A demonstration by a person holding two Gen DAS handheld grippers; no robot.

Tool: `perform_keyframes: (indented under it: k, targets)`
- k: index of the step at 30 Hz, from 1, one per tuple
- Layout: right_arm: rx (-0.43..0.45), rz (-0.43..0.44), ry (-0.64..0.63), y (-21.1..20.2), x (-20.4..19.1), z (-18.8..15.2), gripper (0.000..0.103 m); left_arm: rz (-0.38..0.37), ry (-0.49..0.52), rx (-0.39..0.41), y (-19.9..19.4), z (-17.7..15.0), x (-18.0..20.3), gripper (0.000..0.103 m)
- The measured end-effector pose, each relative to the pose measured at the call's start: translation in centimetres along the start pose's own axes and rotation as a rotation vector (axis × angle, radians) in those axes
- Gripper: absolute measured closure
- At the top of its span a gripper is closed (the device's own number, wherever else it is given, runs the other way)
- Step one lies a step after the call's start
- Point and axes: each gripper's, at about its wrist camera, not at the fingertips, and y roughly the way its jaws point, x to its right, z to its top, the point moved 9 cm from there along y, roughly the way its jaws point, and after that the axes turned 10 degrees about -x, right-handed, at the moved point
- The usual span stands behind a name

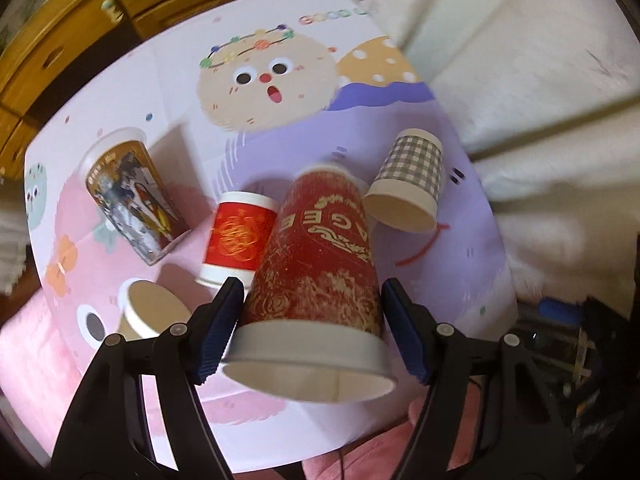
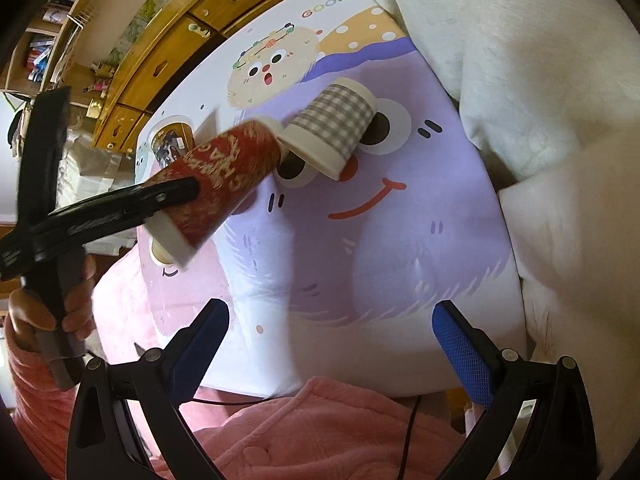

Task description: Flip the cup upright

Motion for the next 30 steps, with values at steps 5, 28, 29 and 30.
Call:
perform_keyframes:
  k: [5, 28, 29, 30]
  targets:
    - [0.054, 0.004, 0.084, -0.4, -0.5, -2.6, 0.000, -0.043, 0.099, -0.002, -1.9, -2.9, -1.1, 0.035]
    - [0.179, -0.010, 0.447, 3.7, -2.5, -17.0, 0.000, -0.168, 1.248, -0.297, 2.9, -22.7, 2.1, 0.034]
    - [0.179, -0.007, 0.456, 3.8, -2.5, -17.2, 0.000, -0.160, 1.276, -0.308, 3.3, -23.0, 2.1, 0.034]
    - [0.180, -0.006, 0.464, 4.0, -2.6, -17.5, 0.000, -0.153, 1.306, -0.317, 3.7, -23.1, 1.9, 0.034]
